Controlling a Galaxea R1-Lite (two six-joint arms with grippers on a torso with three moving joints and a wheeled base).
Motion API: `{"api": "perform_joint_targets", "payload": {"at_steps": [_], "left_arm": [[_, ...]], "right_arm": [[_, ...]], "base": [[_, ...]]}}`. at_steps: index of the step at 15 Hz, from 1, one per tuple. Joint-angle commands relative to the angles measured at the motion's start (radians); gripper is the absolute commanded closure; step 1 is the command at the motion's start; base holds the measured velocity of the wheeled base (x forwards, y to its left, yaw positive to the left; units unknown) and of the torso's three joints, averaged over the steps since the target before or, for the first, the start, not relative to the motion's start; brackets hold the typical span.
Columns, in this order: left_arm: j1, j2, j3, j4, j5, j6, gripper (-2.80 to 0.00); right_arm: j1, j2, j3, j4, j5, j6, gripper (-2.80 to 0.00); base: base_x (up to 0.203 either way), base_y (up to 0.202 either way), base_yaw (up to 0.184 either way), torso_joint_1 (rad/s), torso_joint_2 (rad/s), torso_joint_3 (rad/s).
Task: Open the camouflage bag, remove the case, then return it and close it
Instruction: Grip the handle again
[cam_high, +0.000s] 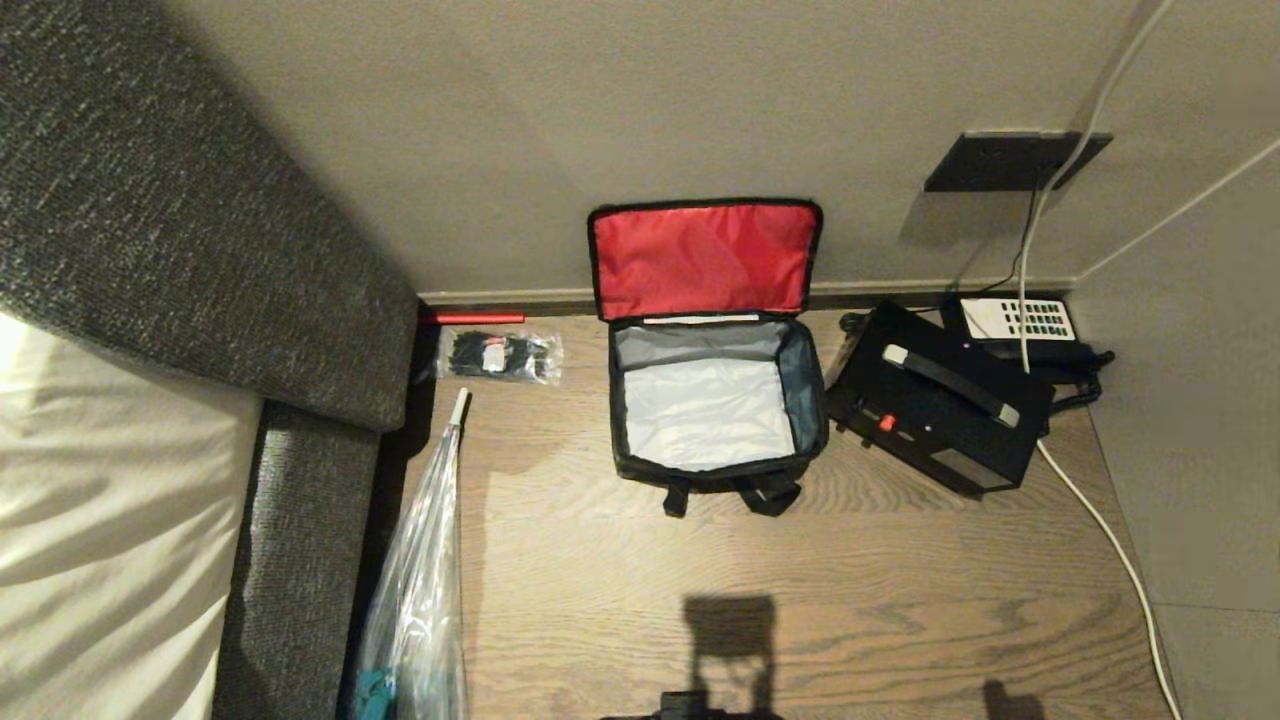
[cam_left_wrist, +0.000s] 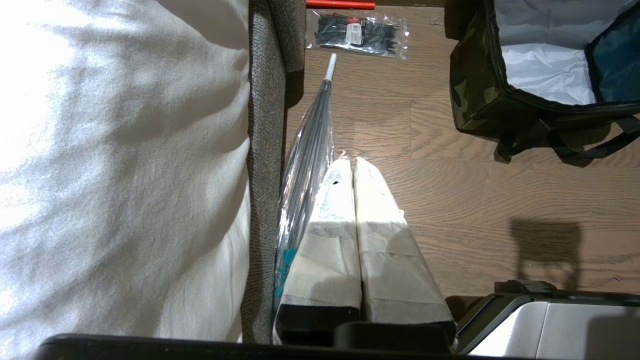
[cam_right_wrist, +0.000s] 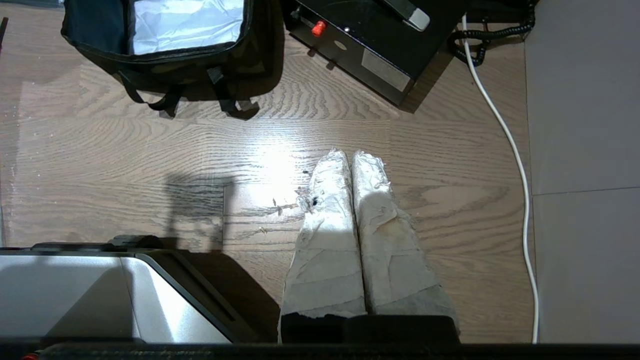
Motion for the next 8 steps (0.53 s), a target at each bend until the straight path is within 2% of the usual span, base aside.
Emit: {"api": "perform_joint_targets", "payload": {"at_steps": [1, 8], "left_arm": [[0.000, -0.002, 0.002, 0.000, 0.000, 0.000, 0.00], [0.000, -0.002, 0.002, 0.000, 0.000, 0.000, 0.00]], "right_arm": [[0.000, 0.001, 0.000, 0.000, 0.000, -0.001, 0.00], [0.000, 0.001, 0.000, 0.000, 0.000, -0.001, 0.00]], "base": [[0.000, 0.000, 0.000, 0.000, 0.00, 0.000], [0.000, 0.000, 0.000, 0.000, 0.00, 0.000]]}}
